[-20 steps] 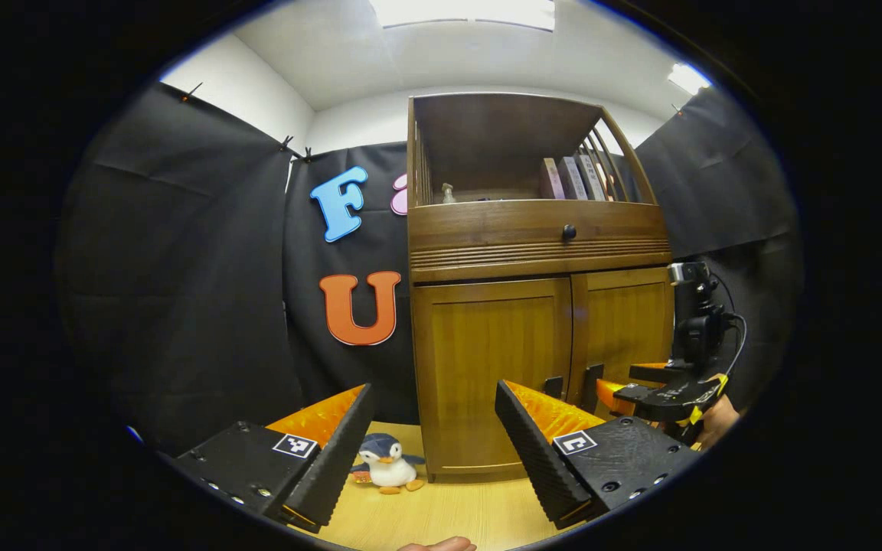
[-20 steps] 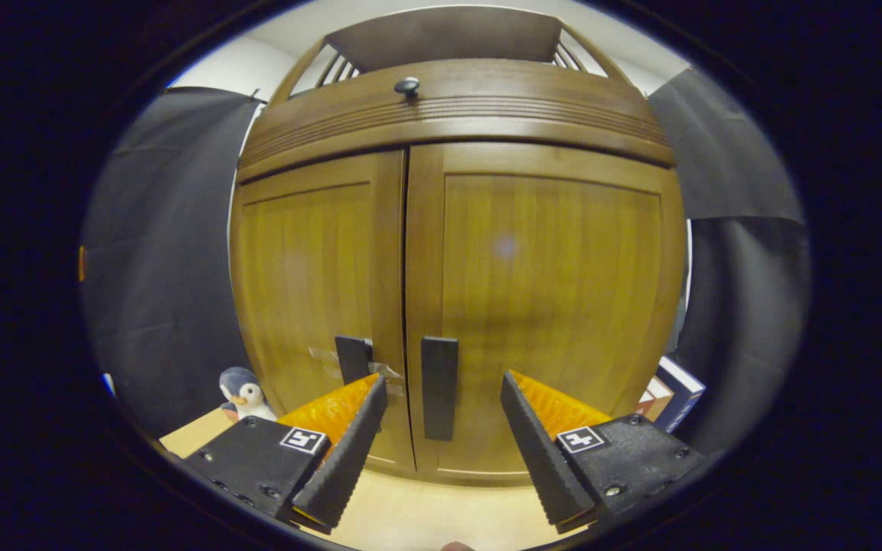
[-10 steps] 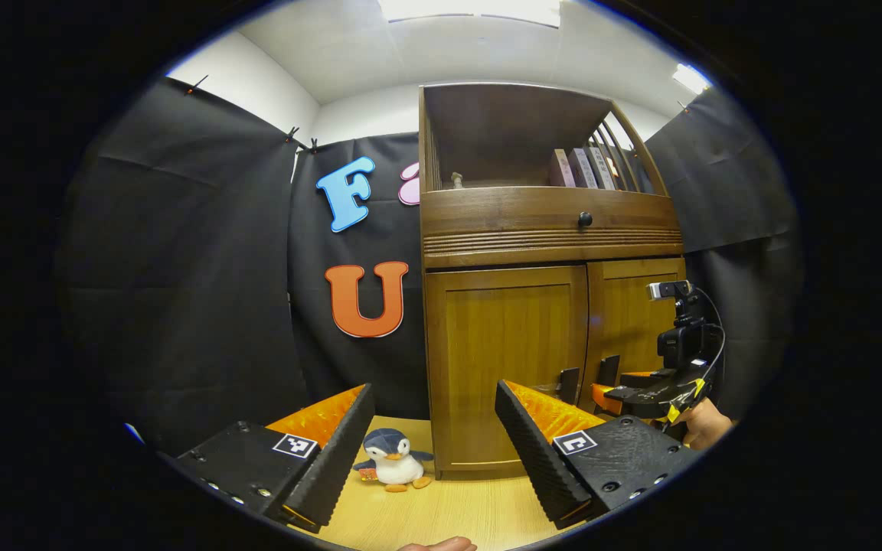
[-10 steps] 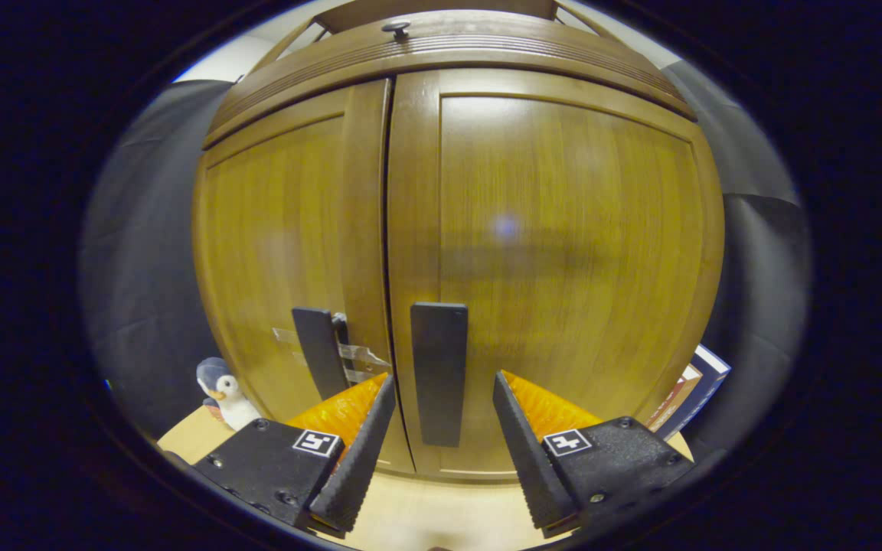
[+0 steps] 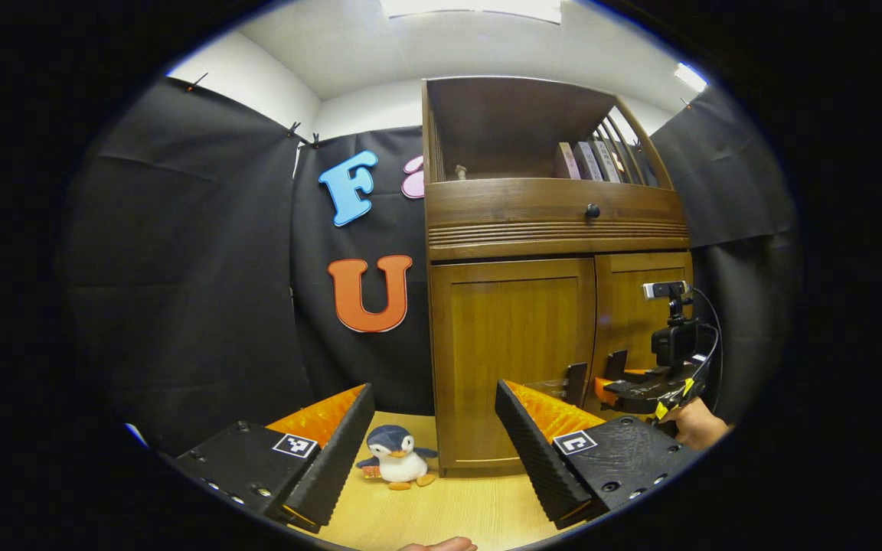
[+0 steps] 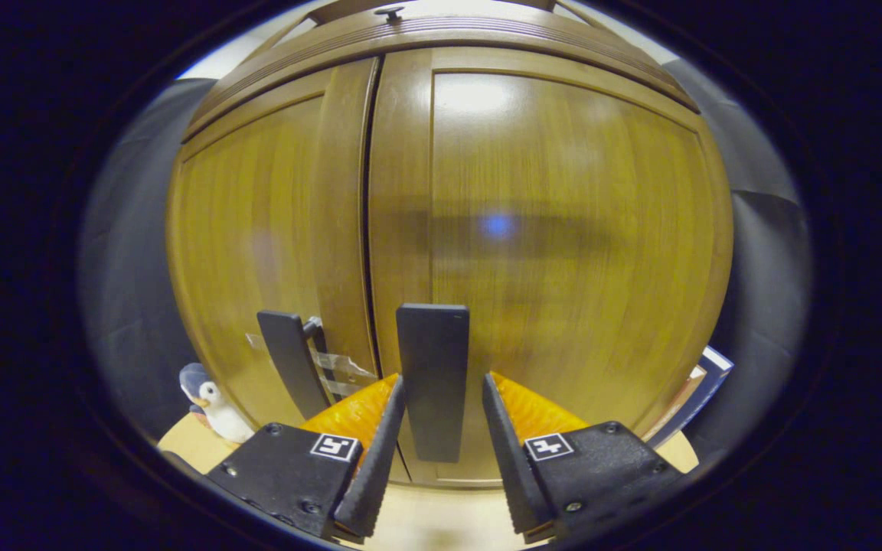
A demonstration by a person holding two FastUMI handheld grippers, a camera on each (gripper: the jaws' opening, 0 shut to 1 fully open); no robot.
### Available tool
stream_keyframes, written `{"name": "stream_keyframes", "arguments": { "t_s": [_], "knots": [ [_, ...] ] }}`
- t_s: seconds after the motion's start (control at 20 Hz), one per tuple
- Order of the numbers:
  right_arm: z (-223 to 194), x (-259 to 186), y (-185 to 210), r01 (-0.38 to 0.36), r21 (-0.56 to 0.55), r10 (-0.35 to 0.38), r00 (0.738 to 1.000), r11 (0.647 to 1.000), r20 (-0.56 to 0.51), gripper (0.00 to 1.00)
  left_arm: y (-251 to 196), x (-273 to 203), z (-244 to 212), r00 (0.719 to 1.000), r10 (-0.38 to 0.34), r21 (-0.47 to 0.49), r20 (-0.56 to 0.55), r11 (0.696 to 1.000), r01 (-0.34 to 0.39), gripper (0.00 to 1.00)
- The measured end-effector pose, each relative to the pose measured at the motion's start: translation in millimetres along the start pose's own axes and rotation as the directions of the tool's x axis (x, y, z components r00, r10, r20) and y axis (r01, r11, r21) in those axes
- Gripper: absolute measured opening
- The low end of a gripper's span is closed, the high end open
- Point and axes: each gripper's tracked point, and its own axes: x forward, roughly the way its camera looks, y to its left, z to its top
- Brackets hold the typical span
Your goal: Open the right door of the double-door shoe cabinet with the right hand, and open the left door with the left hand.
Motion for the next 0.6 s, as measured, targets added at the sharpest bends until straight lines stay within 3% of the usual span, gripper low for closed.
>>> {"name": "stream_keyframes", "arguments": {
  "t_s": [0.15, 0.3, 0.6],
  "knots": [
    [-1.2, 1.3, 5.3, -0.014, 0.005, 0.014, 1.000, 1.000, -0.010, 0.56, -5.0, -4.3, 3.9, 1.000, -0.016, -0.004, 0.001, 1.000, 0.016, 0.96],
    [-1.4, 0.4, 7.1, -0.020, 0.007, 0.020, 1.000, 1.000, -0.014, 0.37, -6.1, -7.6, 6.9, 1.000, -0.013, 0.004, 0.004, 1.000, 0.013, 0.96],
    [-2.7, -4.9, 7.0, -0.047, 0.030, 0.047, 0.999, 0.998, -0.009, 0.33, -8.5, -12.6, 11.6, 1.000, -0.019, -0.004, 0.010, 1.000, 0.019, 0.96]
  ]
}}
